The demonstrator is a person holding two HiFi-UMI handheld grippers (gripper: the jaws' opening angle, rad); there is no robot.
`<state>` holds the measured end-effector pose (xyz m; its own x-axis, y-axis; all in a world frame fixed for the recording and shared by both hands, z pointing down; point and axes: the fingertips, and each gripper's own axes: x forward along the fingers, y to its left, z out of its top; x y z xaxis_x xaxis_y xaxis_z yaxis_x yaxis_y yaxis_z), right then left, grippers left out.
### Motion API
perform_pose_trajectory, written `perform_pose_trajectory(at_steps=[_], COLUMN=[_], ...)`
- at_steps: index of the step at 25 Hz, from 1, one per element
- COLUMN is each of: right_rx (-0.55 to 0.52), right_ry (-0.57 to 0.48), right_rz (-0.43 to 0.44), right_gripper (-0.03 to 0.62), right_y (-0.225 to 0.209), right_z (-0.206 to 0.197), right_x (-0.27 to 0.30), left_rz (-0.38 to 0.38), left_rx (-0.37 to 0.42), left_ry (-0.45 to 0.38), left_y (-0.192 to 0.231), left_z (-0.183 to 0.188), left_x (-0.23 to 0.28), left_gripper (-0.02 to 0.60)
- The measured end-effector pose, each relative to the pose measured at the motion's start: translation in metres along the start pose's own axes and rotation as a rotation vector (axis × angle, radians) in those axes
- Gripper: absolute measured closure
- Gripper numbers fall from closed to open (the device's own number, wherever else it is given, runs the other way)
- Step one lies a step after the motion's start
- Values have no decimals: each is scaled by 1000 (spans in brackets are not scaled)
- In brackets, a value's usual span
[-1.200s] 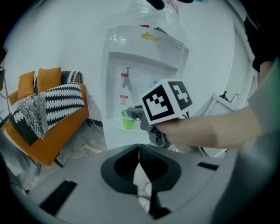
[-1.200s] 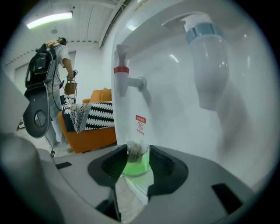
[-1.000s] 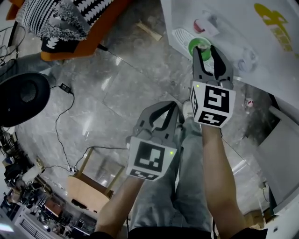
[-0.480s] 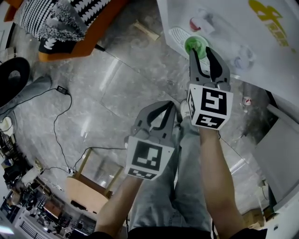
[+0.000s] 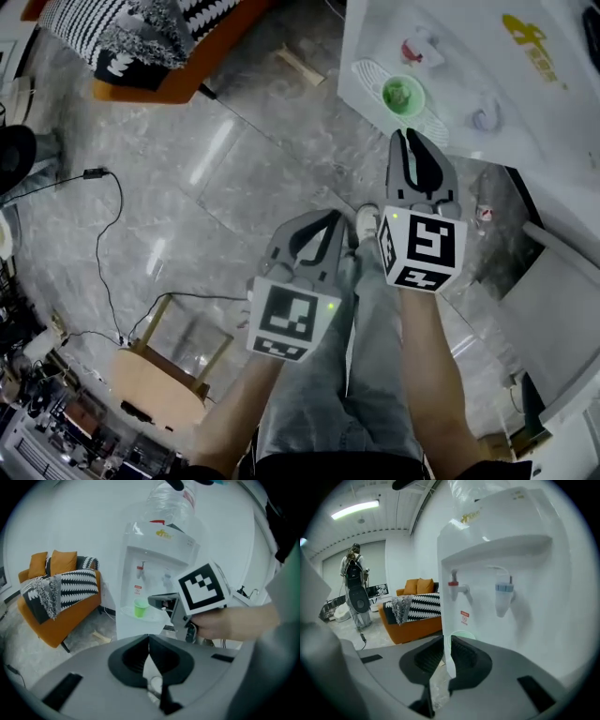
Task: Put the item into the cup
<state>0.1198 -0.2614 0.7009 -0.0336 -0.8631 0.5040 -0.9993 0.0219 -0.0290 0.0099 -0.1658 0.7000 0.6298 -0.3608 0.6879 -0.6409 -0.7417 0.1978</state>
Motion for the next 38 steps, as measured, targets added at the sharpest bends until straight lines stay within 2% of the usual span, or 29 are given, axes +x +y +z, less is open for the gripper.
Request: perform_pose_trajectory(at_steps=[7,12,16,19,21,26,30,34,38], right_rx=[-24,-109,-137,-147,-157,-165,-157,-162,-139], right_ry=[-53,-123,-194,-291,-328,-352,-388,-446,-516], right_rz=[63,124,154,137,135,149,161,211,271], right_gripper=[548,549,559,568,571,574,574,574,572], right_y=[33,63,73,70,68,62,60,76,89], right_z=[56,135,204,256,276,286,297,308,313], right_x=[-62,-135,-209,-252,-284,-333,-348,-378,-425], left_rz=[97,182,200,182,165,118,141,188,231], left_rx=[-22,-84,-146,-107,-68,31,56,23,52], left_ry=[-121,-210,-296,-417,-486,-595,-652,-646,-662], left_y=[13,17,-6,-25,-47,-90,-105,-120,-157], left_z=[45,81,120,180,212,257,265,242,228], left_x=[-81,-165,-224,-261,-289,-324,-350,-377,-411], left_gripper=[569,569,569,568,568,569,569,569,569])
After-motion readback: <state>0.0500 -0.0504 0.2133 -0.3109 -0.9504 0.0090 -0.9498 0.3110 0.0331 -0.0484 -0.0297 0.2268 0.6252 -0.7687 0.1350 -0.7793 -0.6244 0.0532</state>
